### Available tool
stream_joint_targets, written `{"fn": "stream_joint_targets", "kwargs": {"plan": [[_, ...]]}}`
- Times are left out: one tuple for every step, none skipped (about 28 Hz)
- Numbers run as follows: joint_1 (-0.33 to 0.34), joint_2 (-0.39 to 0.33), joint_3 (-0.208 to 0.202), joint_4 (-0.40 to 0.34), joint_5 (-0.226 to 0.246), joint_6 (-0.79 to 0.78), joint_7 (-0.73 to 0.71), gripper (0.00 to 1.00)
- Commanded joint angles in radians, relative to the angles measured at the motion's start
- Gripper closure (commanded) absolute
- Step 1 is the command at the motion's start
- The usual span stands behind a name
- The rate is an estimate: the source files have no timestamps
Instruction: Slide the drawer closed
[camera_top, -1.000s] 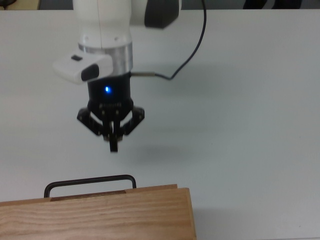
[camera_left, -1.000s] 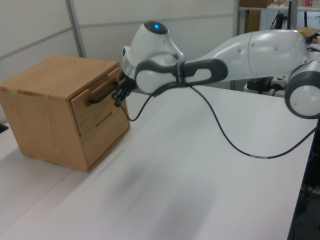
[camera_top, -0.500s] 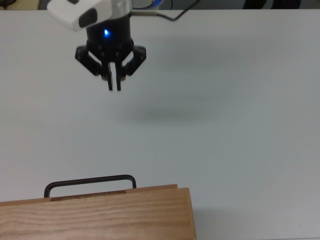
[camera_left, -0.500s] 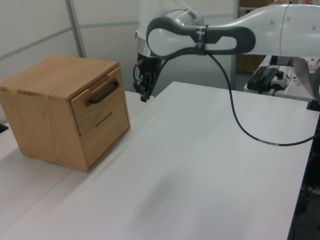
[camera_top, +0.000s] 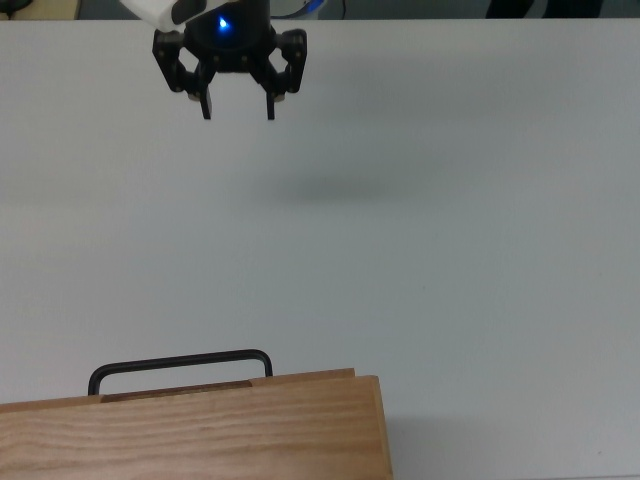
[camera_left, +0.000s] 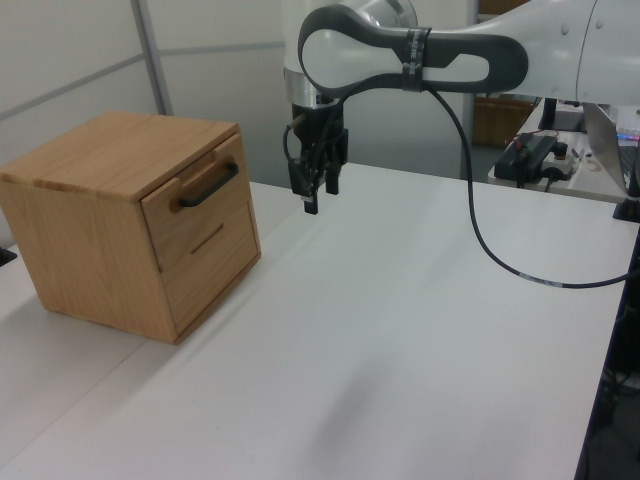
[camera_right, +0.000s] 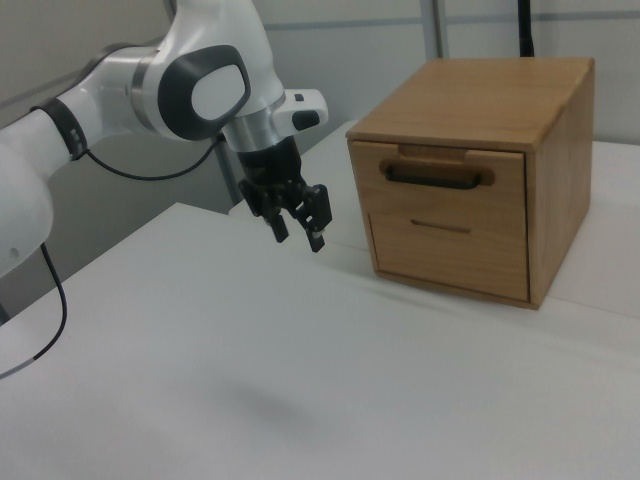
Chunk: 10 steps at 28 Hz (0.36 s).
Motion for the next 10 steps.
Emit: {"fn": "stream_joint_targets", "kwargs": {"plan": [[0.006,-0.022,-0.003,-0.014,0.016,-0.084,0.037,0.0],[0.006,-0.022,-0.003,-0.014,0.013,-0.092,0.039,0.0],[0.006,-0.022,-0.005,-0.014,0.013,-0.093,0.039,0.0],[0.006,-0.024,-0.005,-0.014,0.013,-0.095,0.039,0.0],[0.003,-0.024,-0.006,-0.014,0.013,-0.099,0.039,0.0],[0.0,-0.025,-0.006,-0.014,0.012,-0.107,0.037,0.0],[-0.001,-0.027,-0.008,-0.015,0.009,-0.128,0.037,0.0],[-0.001,-0.027,-0.008,-0.015,0.004,-0.138,0.037,0.0],[-0.001,-0.027,-0.008,-0.015,-0.002,-0.144,0.037,0.0],[-0.001,-0.03,-0.009,-0.015,-0.005,-0.147,0.037,0.0]]}}
